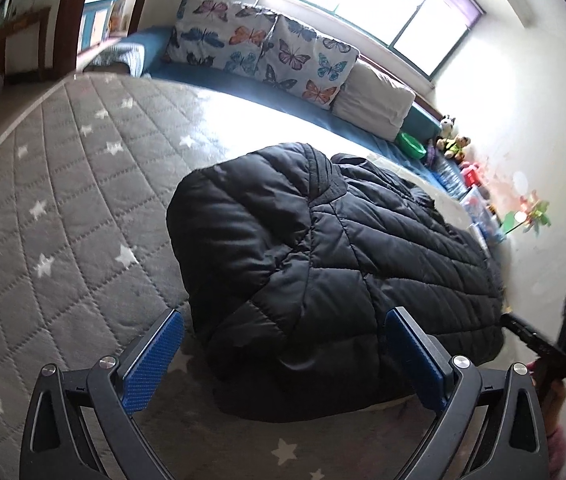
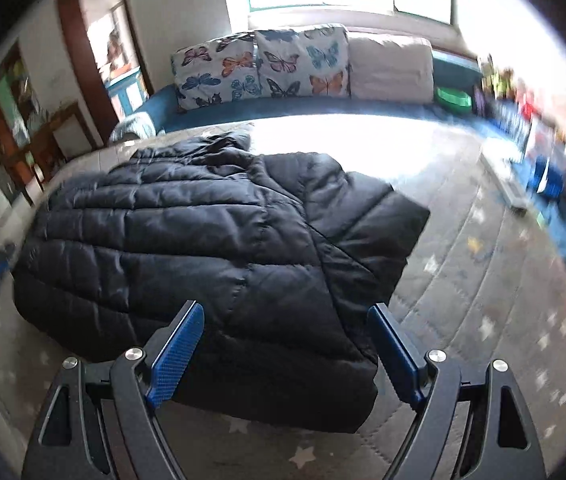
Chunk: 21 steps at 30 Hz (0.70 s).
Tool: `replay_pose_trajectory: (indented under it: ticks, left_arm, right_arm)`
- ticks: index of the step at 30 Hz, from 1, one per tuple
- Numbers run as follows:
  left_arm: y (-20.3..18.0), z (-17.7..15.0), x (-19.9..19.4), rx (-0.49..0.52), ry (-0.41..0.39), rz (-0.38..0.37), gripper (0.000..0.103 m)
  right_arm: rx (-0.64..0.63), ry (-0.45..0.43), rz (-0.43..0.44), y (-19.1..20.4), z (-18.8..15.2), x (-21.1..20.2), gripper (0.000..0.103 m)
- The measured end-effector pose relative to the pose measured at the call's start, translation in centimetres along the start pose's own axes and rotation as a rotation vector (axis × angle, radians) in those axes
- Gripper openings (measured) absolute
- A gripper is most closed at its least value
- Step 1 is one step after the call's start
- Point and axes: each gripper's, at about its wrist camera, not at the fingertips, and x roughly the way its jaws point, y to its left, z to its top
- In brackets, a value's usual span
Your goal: Fold large clothes
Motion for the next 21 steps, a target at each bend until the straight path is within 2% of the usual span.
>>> replay_pose_trajectory:
  ticks: [3,8,13,21]
  left_arm:
    - [1.4,0.2,0.4,-0.053,0.014,-0.080,0.103]
    - [2.7,0.4,1.1,-0.106,0.026,-0.151,0.103]
    - [2.5,0.5,2.3,-0.088,0.054,-0.163,0.103]
    - [1.4,0.9,3.6,-0.038,0.086,-0.121,0.103]
  right_arm:
    - [0.081,0.029,0.056,-1.9,0.1,0.5,0.092]
    - [0.205,0.091,0.157,-4.2,0.3,2.1,0.092]
    - [0.299,0.137,0.246,-5.3,-0.1,3.5,0.092]
    - [0.358,0.182,0.328,-5.8,0.1,5.3,0.099]
